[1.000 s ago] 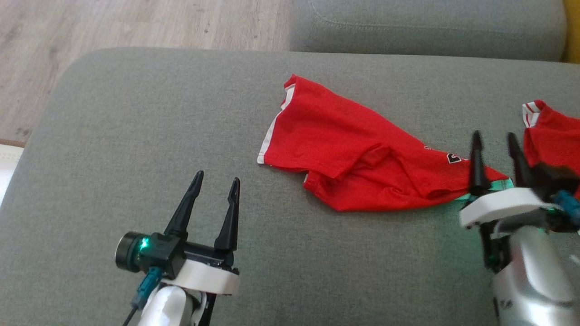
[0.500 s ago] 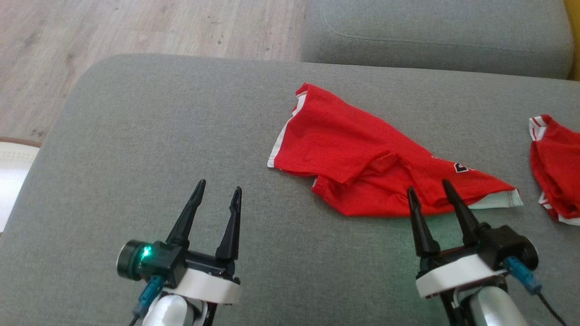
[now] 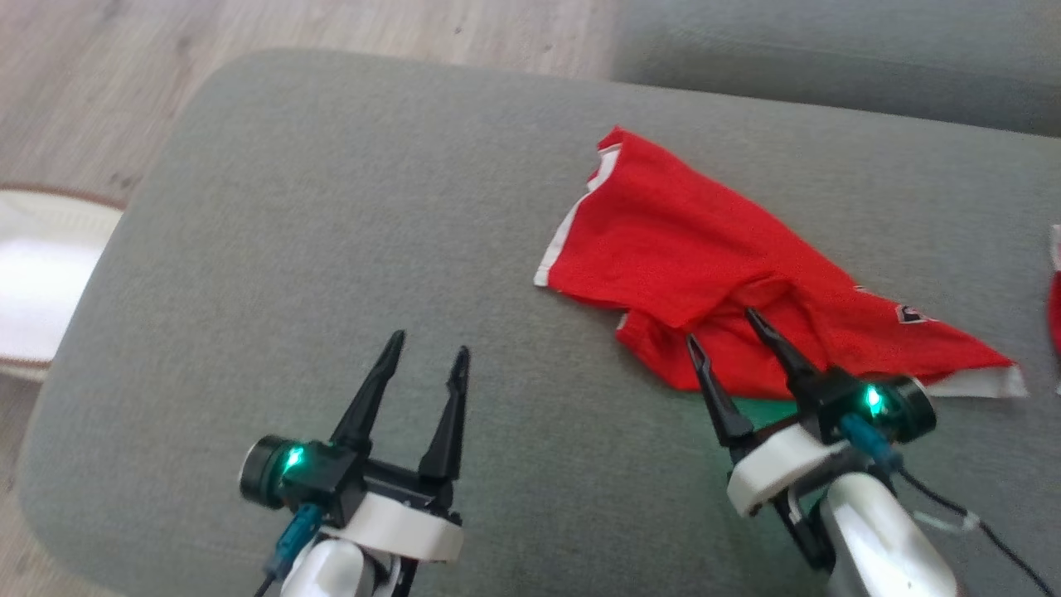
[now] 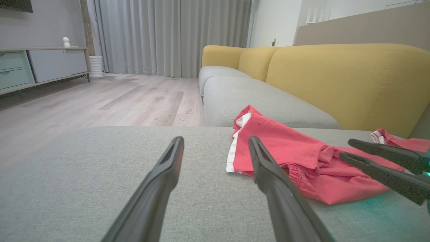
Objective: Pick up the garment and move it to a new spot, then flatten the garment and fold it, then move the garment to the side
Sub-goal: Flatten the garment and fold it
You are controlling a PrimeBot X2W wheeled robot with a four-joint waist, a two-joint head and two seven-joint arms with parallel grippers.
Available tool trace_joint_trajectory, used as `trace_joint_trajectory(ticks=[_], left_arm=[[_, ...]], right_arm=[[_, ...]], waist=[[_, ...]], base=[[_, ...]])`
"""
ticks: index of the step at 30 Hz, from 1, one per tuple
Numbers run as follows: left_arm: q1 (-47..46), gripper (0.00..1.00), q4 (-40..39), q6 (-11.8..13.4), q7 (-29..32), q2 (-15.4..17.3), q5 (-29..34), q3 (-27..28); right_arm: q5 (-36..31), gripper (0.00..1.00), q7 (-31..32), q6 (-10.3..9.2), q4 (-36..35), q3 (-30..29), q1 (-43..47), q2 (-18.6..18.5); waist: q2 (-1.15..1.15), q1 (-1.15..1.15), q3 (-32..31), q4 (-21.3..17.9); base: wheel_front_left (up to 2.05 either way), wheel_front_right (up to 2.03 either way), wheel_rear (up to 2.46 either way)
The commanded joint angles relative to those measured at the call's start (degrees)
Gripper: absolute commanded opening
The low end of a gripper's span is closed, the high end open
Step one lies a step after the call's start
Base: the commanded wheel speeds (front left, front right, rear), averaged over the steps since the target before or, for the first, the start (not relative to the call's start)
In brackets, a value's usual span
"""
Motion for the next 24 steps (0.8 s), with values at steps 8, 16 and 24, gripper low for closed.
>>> trace_joint_trajectory(ticks=[8,16,24], left_arm=[[-4.68,1.0,-1.56,0.75,-0.54,-0.02,-1.2,0.66],[-5.29,1.0,-1.42,1.12,-0.54,-0.02,-1.77,0.06],[-5.31,1.0,-0.99,1.41,-0.54,-0.02,-1.81,0.09]], right_arm=[[-3.2,1.0,1.59,-0.05,6.77,0.26,-7.65,-1.55],[-4.88,0.3,0.96,-0.05,12.55,-0.23,-11.07,-2.65],[-1.08,0.0,-1.19,-0.05,12.84,-1.27,-14.09,-1.77]], waist=[[0.0,0.0,3.51,4.7],[0.0,0.0,4.59,6.37],[0.0,0.0,4.17,5.74]], base=[[0.0,0.0,0.0],[0.0,0.0,0.0],[0.0,0.0,0.0]])
